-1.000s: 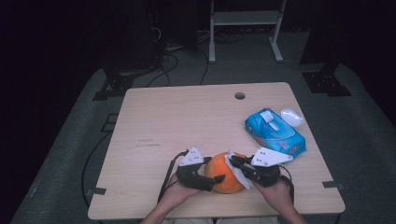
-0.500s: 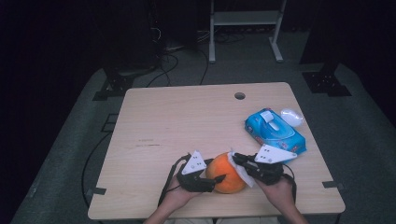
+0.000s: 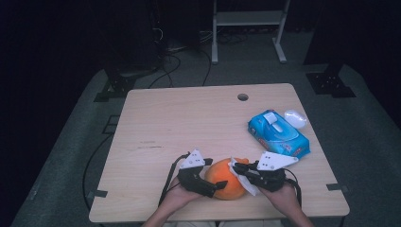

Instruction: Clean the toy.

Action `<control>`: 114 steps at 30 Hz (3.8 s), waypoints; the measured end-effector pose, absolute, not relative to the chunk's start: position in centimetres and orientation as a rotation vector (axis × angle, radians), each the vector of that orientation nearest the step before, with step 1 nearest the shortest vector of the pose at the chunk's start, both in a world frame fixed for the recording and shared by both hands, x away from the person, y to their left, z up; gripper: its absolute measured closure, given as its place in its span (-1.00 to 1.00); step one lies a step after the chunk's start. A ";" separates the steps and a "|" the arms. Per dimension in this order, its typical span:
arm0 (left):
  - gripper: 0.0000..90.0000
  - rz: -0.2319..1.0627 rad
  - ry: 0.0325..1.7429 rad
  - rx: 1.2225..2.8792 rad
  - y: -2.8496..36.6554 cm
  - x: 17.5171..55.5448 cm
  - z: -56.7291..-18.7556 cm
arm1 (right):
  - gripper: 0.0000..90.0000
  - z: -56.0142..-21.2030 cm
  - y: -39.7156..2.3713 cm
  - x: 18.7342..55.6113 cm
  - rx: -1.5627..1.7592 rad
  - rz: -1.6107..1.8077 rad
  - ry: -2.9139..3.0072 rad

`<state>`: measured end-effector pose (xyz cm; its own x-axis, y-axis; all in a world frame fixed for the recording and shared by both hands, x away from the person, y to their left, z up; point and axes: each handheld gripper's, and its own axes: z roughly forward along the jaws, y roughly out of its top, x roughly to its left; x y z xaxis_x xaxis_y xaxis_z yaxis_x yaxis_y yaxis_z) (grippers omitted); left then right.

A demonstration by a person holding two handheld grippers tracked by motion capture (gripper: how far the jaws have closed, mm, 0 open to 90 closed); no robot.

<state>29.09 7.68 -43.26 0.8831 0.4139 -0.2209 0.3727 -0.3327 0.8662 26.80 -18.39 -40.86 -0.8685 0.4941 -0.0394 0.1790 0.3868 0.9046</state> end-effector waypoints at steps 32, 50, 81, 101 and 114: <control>-0.30 0.367 0.395 2.014 8.1 28.0 -42.8 | 0.85 -40.1 -16.8 27.1 0.649 1.479 2.282; -0.15 0.406 0.348 2.032 7.9 27.8 -42.6 | 0.86 -39.6 -14.5 25.8 0.575 1.412 2.290; -0.29 0.439 0.298 2.046 6.1 26.9 -42.2 | 0.86 -39.0 -16.8 26.8 0.715 1.379 2.216; -0.65 0.357 0.361 2.017 7.1 27.7 -42.2 | 0.86 -40.1 -17.3 27.5 0.774 1.380 2.204; -0.23 0.314 0.417 2.019 9.2 28.9 -42.6 | 0.86 -40.8 -18.0 27.9 0.825 1.413 2.203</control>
